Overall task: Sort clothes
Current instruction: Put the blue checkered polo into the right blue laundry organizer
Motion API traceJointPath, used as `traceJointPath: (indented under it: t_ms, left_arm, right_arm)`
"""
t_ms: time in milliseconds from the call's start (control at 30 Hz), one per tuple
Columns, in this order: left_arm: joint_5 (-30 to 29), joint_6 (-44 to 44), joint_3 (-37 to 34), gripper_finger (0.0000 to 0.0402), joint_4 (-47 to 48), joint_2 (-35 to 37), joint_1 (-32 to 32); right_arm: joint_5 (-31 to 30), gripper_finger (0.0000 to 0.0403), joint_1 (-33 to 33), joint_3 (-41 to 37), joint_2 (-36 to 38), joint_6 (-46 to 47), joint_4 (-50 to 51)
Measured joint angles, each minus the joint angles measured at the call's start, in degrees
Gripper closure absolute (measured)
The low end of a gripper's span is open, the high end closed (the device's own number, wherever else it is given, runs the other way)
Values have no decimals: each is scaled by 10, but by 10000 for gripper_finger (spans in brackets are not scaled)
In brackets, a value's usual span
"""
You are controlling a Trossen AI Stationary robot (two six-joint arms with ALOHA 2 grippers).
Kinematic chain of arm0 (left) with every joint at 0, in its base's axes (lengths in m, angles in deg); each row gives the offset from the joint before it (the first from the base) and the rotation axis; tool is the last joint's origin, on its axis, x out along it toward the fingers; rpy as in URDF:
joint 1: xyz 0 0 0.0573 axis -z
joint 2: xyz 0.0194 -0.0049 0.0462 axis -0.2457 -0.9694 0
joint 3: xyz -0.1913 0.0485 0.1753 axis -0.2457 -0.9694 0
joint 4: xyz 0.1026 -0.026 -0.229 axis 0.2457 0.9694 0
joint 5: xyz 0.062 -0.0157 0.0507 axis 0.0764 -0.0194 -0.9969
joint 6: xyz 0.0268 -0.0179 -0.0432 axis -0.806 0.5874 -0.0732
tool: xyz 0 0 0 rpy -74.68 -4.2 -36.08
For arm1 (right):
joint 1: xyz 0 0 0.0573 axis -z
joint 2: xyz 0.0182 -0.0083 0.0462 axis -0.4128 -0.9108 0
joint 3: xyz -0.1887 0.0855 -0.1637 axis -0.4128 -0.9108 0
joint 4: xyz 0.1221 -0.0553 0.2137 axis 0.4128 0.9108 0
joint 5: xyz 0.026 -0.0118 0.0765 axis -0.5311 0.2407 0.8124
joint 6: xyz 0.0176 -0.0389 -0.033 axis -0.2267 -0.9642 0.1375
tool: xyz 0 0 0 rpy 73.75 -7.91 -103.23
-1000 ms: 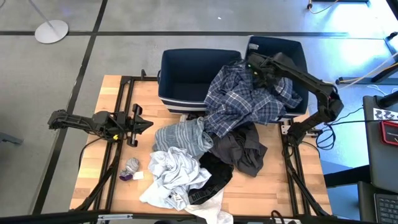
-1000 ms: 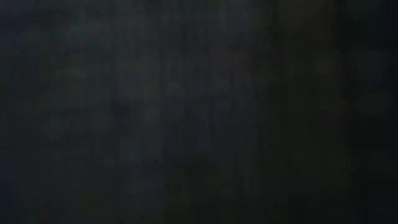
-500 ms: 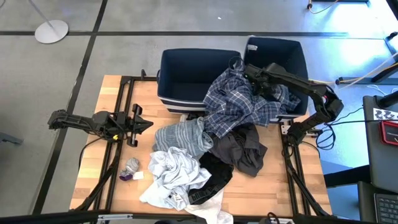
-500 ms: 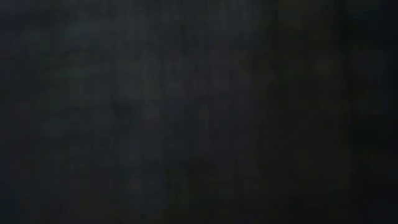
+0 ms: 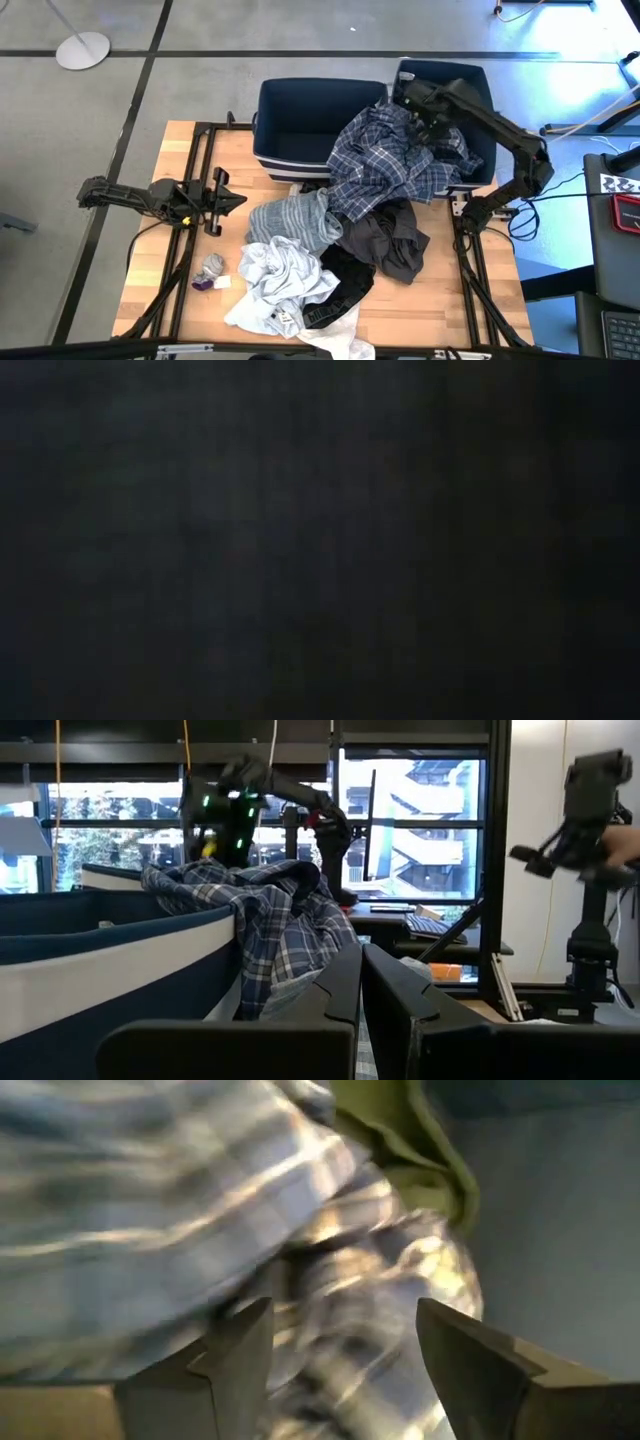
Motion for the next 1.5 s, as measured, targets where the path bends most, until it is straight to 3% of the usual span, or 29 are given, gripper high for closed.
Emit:
traceJointPath:
  t_ms: [300, 567, 933, 1100, 1300, 1500]
  left_arm:
    - [0, 8, 0, 398, 0, 0, 0]
    - [0, 6, 0, 398, -2, 0, 0]
    - [0, 6, 0, 398, -2, 0, 0]
    - [0, 6, 0, 398, -2, 0, 0]
    - [0, 6, 0, 398, -2, 0, 0]
    - [0, 0, 0, 398, -2, 0, 0]
  right_arm:
    - [80, 159, -42, 155, 45, 13, 0]
    - [80, 160, -211, 178, 83, -1, -25]
    - [23, 160, -481, 130, 73, 2, -56]
    - [-63, 160, -568, 78, 70, 1, -119]
    - [-72, 160, -628, -21, 70, -43, -210]
    - [-120, 160, -630, -112, 70, -151, -284]
